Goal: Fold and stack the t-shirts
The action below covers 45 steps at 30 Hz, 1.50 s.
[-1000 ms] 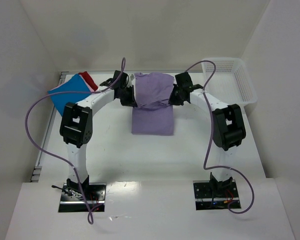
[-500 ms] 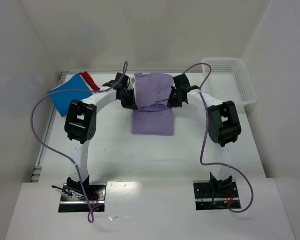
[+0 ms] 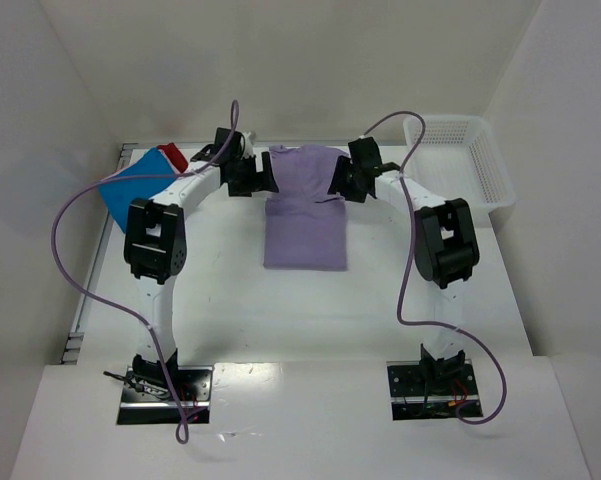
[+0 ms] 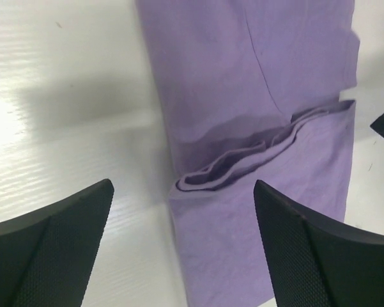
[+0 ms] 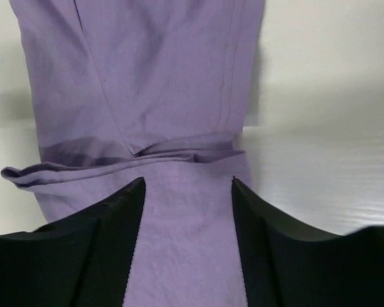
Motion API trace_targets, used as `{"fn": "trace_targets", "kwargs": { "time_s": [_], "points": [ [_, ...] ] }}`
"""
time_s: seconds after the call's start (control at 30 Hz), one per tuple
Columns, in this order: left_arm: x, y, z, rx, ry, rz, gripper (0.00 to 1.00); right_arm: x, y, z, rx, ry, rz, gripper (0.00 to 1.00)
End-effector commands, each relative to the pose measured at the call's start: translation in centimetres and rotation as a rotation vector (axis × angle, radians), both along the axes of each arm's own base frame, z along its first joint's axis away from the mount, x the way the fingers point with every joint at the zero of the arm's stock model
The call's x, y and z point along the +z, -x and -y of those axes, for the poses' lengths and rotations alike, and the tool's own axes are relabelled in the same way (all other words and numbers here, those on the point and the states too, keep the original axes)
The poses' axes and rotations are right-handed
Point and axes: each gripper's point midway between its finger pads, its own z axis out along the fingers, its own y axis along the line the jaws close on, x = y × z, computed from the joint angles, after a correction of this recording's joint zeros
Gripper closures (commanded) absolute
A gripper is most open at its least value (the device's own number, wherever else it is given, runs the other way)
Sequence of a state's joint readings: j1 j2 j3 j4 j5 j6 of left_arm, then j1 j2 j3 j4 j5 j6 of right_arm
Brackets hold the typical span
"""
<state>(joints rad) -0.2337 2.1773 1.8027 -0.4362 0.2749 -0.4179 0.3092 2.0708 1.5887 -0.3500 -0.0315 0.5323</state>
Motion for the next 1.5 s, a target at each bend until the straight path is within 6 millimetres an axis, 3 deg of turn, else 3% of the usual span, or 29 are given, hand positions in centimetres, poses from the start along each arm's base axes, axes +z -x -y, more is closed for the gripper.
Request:
{"fn": "trace_targets", "kwargs": {
  "time_s": [0.0, 0.1, 0.23, 0.3, 0.4, 0.53, 0.67, 0.97, 1.07, 1.13, 1.3, 1.43, 1.47],
  "points": [
    [5.2, -1.7, -0.3, -0.017, 0.024, 0.144, 0.01, 6.5, -3.5, 1.1, -0.018, 0.006, 0.196, 0.36],
    [7.8, -1.5, -0.2, -0.061, 0.052, 0.199, 0.01, 8.8, -3.5, 1.8, -0.024, 0.000, 0.243, 0.34],
    [9.8, 0.2, 1.6, -0.140, 0.139, 0.235, 0.11, 10.1, -1.9, 1.0, 0.034, -0.050, 0.287, 0.42],
    [8.5, 1.8, 3.7, -0.172, 0.172, 0.216, 0.23, 8.6, -0.8, 1.1, 0.028, -0.066, 0.258, 0.54],
    [6.6, 2.7, 4.7, -0.174, 0.192, 0.163, 0.48, 7.3, 0.6, 0.5, 0.063, -0.099, 0.216, 0.68],
    [4.2, 3.2, 6.5, -0.190, 0.203, 0.121, 0.71, 5.8, 1.6, 0.1, 0.088, -0.115, 0.184, 0.81],
    [0.7, 2.5, 6.2, -0.136, 0.184, 0.061, 0.80, 4.6, 1.9, 0.1, 0.094, -0.116, 0.162, 0.82],
    [-2.4, -0.2, 3.9, -0.013, 0.100, 0.042, 0.82, 3.0, 2.0, -0.1, 0.100, -0.115, 0.129, 0.82],
    [-3.7, -1.1, 2.6, 0.002, 0.074, 0.023, 0.79, 2.9, 1.6, -0.2, 0.093, -0.122, 0.125, 0.81],
    [-3.6, -1.6, 2.4, -0.005, 0.080, 0.032, 0.77, 1.6, 1.8, -0.2, 0.091, -0.115, 0.094, 0.81],
    [-3.6, -2.7, 2.0, -0.007, 0.073, 0.056, 0.72, 1.4, 1.3, -0.4, 0.085, -0.120, 0.091, 0.81],
    [-3.6, -3.5, 0.4, 0.021, 0.028, 0.058, 0.68, 1.3, 0.7, -0.4, 0.078, -0.115, 0.094, 0.81],
    [-2.6, -3.8, -0.1, 0.030, 0.032, 0.076, 0.66, 1.3, 0.7, -0.4, 0.078, -0.115, 0.095, 0.81]
  ]
}}
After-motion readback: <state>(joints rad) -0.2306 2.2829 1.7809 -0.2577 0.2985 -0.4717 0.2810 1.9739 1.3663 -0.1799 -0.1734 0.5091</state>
